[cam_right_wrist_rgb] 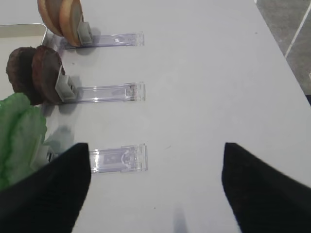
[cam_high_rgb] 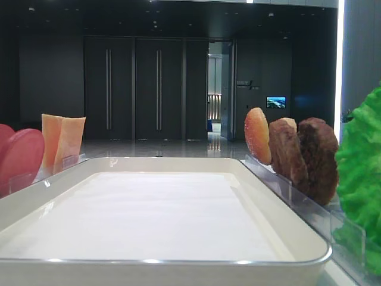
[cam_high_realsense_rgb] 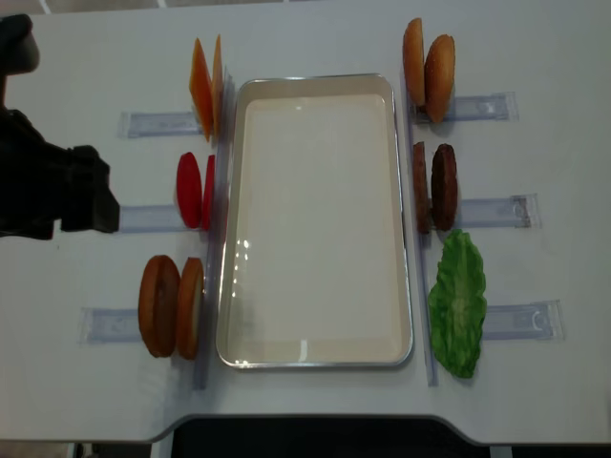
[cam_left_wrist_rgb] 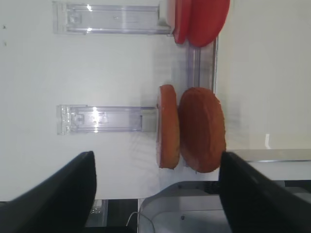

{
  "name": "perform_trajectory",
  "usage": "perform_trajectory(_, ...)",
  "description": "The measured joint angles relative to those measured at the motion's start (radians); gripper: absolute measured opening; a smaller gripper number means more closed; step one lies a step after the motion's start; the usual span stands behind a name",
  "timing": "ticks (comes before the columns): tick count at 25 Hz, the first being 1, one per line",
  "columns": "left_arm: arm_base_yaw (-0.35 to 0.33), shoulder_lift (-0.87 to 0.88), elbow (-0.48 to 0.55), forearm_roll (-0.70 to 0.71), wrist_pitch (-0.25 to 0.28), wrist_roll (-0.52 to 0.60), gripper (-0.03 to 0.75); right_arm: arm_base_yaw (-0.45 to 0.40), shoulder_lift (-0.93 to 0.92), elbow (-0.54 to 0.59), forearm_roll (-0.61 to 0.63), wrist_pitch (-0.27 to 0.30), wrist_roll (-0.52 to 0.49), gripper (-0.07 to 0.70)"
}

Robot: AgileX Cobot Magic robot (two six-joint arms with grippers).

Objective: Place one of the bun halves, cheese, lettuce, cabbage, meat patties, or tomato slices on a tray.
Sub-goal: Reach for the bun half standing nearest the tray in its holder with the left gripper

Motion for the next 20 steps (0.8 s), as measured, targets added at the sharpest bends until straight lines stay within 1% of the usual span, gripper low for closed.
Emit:
perform_trajectory(5, -0.155, 0.033, 0.0, 0.04, 0.0, -0.146, 0.6, 0.0, 0.0, 0.0, 0.0, 0.0, 0.0, 0.531)
perform_trajectory(8, -0.22, 0.074, 0.0, 0.052, -0.001, -0.209, 0.6, 0.0, 0.0, 0.0, 0.0, 0.0, 0.0, 0.531)
perform_trajectory(14, -0.303, 0.162, 0.0, 0.057, -0.003, -0.272, 0.6, 0.0, 0.0, 0.0, 0.0, 0.0, 0.0, 0.531)
perform_trajectory(20, -0.334, 0.231, 0.0, 0.057, -0.009, -0.298, 0.6, 0.0, 0.0, 0.0, 0.0, 0.0, 0.0, 0.531)
